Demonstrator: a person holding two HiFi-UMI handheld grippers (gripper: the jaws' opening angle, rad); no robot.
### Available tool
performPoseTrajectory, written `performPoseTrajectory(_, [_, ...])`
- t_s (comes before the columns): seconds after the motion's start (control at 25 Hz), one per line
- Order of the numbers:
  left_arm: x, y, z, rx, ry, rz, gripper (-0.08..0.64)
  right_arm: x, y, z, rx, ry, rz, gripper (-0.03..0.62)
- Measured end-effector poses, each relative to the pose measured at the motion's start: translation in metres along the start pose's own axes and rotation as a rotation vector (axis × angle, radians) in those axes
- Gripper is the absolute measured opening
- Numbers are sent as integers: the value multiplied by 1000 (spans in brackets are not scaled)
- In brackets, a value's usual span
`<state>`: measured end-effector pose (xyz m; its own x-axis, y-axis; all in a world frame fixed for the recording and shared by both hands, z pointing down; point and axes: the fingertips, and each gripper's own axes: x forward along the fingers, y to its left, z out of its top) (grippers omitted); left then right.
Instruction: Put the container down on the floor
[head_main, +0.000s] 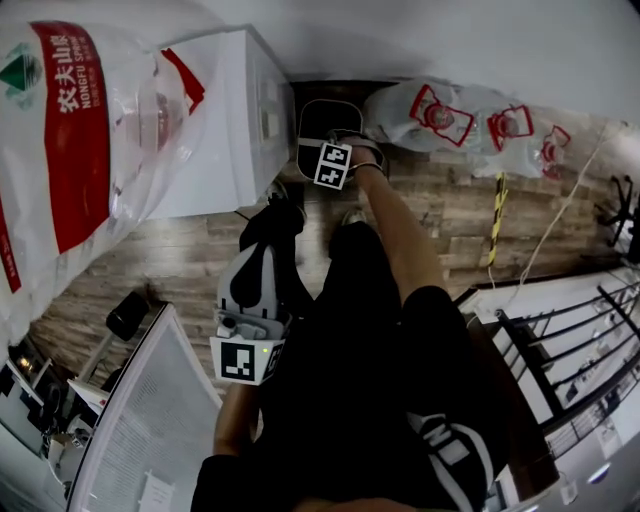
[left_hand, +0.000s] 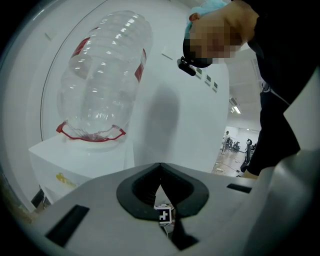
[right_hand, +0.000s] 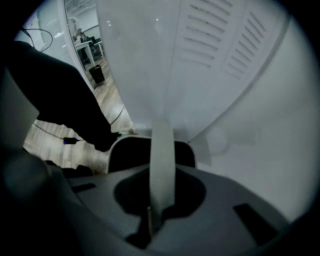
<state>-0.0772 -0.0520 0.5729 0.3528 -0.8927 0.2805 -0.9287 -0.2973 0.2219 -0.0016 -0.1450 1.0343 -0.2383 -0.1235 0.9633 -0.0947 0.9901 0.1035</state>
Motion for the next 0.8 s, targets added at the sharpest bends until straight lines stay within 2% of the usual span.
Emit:
performPoseTrajectory(0.2, [10,9,-15,-27,-16,12,31,33,-16,4,-51,5,-29,32])
performPoseTrajectory(0.32, [15,15,-23,-17,-1,3,32,47,-25,7,-69,4,-45,32])
performPoseTrajectory(0.52, [22,26,-32,-21,6,2,32,63,-45,20,-107,-9,-114,32])
performPoseTrajectory(0.8, [19,29,-60,-37,58,0,32,100,-26,14,-221,14,-100,32])
